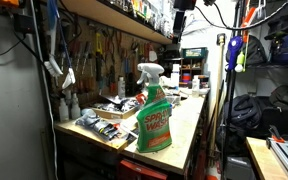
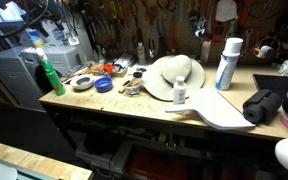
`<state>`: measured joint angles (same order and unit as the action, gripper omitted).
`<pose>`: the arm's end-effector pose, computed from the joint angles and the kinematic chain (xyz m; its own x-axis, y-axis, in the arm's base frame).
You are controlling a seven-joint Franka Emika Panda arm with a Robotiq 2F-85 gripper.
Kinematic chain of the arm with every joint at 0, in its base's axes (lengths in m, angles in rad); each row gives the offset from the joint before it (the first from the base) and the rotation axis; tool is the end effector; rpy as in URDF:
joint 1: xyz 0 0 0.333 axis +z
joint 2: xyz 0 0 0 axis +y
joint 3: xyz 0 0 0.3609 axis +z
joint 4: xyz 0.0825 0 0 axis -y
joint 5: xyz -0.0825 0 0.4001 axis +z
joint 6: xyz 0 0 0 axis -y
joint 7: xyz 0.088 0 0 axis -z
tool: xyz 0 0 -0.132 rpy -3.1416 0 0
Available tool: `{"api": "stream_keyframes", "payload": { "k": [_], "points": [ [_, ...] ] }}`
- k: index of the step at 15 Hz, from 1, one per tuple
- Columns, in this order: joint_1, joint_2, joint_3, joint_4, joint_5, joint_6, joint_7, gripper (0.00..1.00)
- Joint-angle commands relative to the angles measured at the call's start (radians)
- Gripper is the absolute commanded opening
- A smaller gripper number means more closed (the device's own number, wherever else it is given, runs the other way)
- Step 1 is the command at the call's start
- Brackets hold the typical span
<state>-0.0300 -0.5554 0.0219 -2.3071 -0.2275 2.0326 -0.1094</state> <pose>0.4096 -0.0195 0.5920 0.9509 0.1982 0.2376 0.1342 -0.9561 0.2606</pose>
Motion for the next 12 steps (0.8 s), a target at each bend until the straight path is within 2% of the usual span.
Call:
{"api": "stream_keyframes", "payload": {
  "k": [1,3,6,9,12],
  "points": [
    [0.009,0.001,-0.007,0.003,-0.005,-0.003,0.004,1.0],
    [-0.003,-0.002,-0.013,0.006,-0.008,-0.005,0.019,1.0],
    [-0.075,0.072,-0.023,0.008,-0.043,0.024,0.142,1.0],
    [-0.129,0.186,-0.033,0.006,-0.061,0.068,0.265,1.0],
    [-0.157,0.298,-0.021,0.054,-0.075,0.027,0.408,1.0]
  ]
}}
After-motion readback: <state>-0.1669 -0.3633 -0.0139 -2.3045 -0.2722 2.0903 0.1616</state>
